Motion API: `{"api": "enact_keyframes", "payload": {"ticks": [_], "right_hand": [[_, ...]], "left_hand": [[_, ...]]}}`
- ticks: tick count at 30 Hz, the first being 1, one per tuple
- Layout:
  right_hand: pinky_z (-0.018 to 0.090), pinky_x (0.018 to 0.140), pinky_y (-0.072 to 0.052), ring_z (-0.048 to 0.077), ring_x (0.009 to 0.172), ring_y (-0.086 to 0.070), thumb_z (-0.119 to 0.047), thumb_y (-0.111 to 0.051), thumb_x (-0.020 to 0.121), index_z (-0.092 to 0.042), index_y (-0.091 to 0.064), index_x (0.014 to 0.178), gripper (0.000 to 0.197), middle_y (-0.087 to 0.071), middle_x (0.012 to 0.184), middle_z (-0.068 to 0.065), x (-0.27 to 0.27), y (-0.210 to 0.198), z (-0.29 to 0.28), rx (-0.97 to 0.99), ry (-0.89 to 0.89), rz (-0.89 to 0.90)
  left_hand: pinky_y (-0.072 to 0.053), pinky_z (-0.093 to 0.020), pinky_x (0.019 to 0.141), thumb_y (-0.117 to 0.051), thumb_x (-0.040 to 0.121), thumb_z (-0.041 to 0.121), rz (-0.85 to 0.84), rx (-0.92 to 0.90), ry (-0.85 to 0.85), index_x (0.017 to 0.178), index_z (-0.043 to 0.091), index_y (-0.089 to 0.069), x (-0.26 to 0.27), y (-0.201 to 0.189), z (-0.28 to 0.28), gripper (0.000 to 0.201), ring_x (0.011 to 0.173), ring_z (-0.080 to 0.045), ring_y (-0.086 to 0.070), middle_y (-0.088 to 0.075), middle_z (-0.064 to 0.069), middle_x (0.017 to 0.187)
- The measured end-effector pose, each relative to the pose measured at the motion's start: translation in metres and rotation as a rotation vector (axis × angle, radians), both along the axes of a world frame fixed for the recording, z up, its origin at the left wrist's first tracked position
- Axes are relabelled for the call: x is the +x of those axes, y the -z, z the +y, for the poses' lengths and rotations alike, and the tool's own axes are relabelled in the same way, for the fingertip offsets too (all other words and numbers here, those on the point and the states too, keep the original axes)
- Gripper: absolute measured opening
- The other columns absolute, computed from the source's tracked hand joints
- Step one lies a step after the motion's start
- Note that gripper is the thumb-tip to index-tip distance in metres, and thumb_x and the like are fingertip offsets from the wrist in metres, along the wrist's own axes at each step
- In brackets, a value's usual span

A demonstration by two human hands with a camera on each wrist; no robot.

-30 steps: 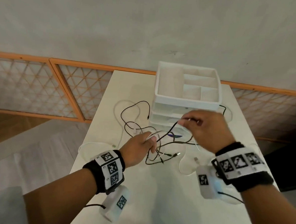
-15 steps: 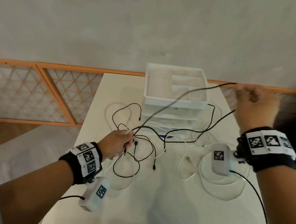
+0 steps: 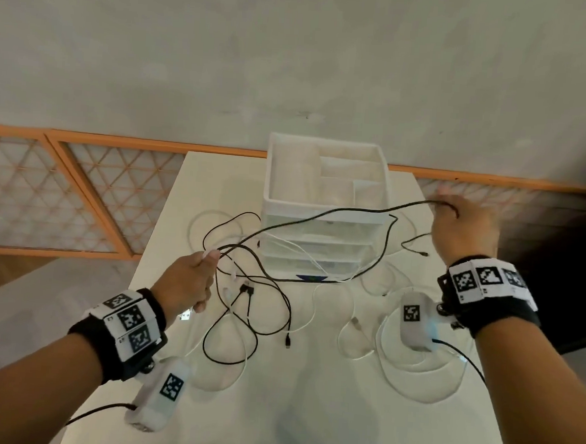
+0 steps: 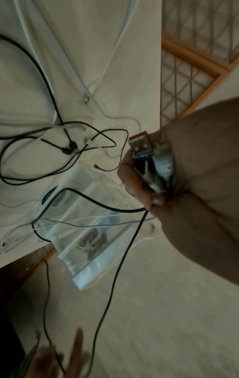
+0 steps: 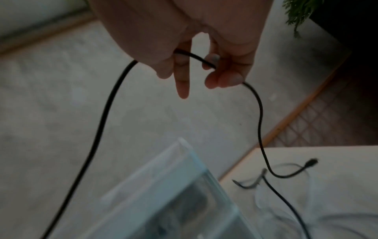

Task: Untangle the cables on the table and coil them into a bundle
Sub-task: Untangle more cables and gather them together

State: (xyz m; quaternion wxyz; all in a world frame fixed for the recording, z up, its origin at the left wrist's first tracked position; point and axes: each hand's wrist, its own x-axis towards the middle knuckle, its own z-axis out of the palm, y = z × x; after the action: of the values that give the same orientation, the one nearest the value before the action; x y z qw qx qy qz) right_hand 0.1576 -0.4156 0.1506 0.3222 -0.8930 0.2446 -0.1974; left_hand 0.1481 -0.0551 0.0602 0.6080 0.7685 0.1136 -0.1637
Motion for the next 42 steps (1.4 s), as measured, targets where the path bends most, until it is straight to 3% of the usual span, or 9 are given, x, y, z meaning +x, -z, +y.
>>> {"api": "enact_keyframes", "payload": {"ticks": [5,14,20,26,29,32,35,38,42], "right_hand": [[0.037,0.089,-0.041,0.038,0.112,-0.058,-0.031,-0.032,0.103,-0.014,-0.065,0.118,0.04,-0.067,0.118,0.018,0.028,0.026,-0.015,0.032,-0.009,0.182],[0.025,0.077,-0.042,0.025,0.093,-0.061,-0.018,-0.038,0.099,-0.016,-0.067,0.112,0.032,-0.069,0.105,0.009,0.061,-0.008,-0.029,0.065,0.07,-0.269],[0.039,0.098,-0.045,0.036,0.127,-0.049,-0.001,-0.059,0.083,-0.024,-0.029,0.154,0.08,-0.039,0.148,0.018,0.026,0.04,-0.019,-0.091,-0.139,0.367],[0.028,0.068,-0.052,0.011,0.058,-0.053,-0.031,-0.077,0.077,-0.041,-0.05,0.134,0.063,-0.056,0.062,-0.005,-0.034,0.033,0.081,-0.015,-0.663,0.091],[0.03,0.061,-0.045,0.012,0.058,-0.05,-0.041,-0.067,0.085,-0.037,-0.059,0.087,0.009,-0.05,0.055,-0.008,-0.043,0.044,0.121,-0.097,-0.828,0.203],[0.024,0.057,-0.042,0.016,0.058,-0.056,-0.035,-0.064,0.089,-0.025,-0.054,0.066,0.027,-0.056,0.055,-0.009,-0.027,0.07,0.091,-0.133,-0.755,0.543],[0.02,0.05,-0.043,0.017,0.051,-0.066,-0.027,-0.065,0.09,-0.016,-0.065,0.074,0.018,-0.063,0.047,-0.006,-0.014,0.077,0.036,-0.009,-0.534,0.692],[0.026,0.075,-0.044,0.029,0.084,-0.071,-0.02,-0.068,0.087,-0.019,-0.071,0.093,0.008,-0.071,0.073,0.0,-0.013,0.084,0.017,-0.14,-0.273,0.192],[0.035,0.099,-0.046,0.031,0.108,-0.065,-0.021,-0.071,0.086,-0.027,-0.034,0.149,0.073,-0.065,0.128,0.008,-0.033,0.128,0.053,-0.065,-0.38,0.333]], "left_hand": [[-0.036,-0.025,0.041,-0.045,0.103,0.029,-0.08,0.031,0.132,0.076,0.008,-0.048,0.001,-0.014,-0.015,0.035,0.039,-0.013,-0.033,-0.035,0.001,0.049],[-0.03,-0.022,0.04,-0.049,0.101,0.026,0.022,-0.03,0.209,0.097,-0.004,-0.064,-0.008,-0.022,-0.042,0.033,0.041,-0.009,-0.028,-0.036,0.002,0.054],[-0.03,-0.024,0.045,-0.042,0.103,0.04,-0.097,-0.023,0.114,0.088,0.003,-0.067,-0.003,-0.03,-0.033,0.047,0.038,-0.014,-0.03,-0.034,0.009,0.045],[-0.032,-0.018,0.048,-0.046,0.102,0.031,-0.376,0.275,0.354,0.083,0.021,-0.073,-0.008,-0.05,-0.049,0.035,0.047,-0.01,-0.037,-0.045,-0.002,0.059],[-0.027,-0.024,0.052,-0.05,0.1,0.036,-0.51,0.283,0.473,0.071,0.034,-0.072,-0.016,-0.066,-0.058,0.037,0.048,-0.01,-0.032,-0.035,0.002,0.053],[-0.028,-0.025,0.053,-0.052,0.099,0.037,-0.51,0.17,0.504,0.076,0.031,-0.077,-0.025,-0.08,-0.042,0.034,0.05,-0.015,-0.029,-0.03,-0.007,0.055],[-0.033,-0.019,0.055,-0.053,0.099,0.033,-0.353,0.255,0.606,0.094,0.027,-0.079,-0.031,-0.068,-0.007,0.028,0.056,-0.013,-0.038,-0.045,0.002,0.058],[-0.033,-0.014,0.055,-0.05,0.1,0.033,-0.235,0.595,0.758,0.099,0.02,-0.076,-0.041,-0.028,0.01,0.028,0.056,-0.005,-0.046,-0.055,0.01,0.061],[-0.028,-0.024,0.057,-0.052,0.099,0.024,-0.097,0.717,0.514,0.077,0.007,-0.063,-0.054,0.028,0.009,0.029,0.074,-0.029,-0.054,-0.06,-0.01,0.07]]}}
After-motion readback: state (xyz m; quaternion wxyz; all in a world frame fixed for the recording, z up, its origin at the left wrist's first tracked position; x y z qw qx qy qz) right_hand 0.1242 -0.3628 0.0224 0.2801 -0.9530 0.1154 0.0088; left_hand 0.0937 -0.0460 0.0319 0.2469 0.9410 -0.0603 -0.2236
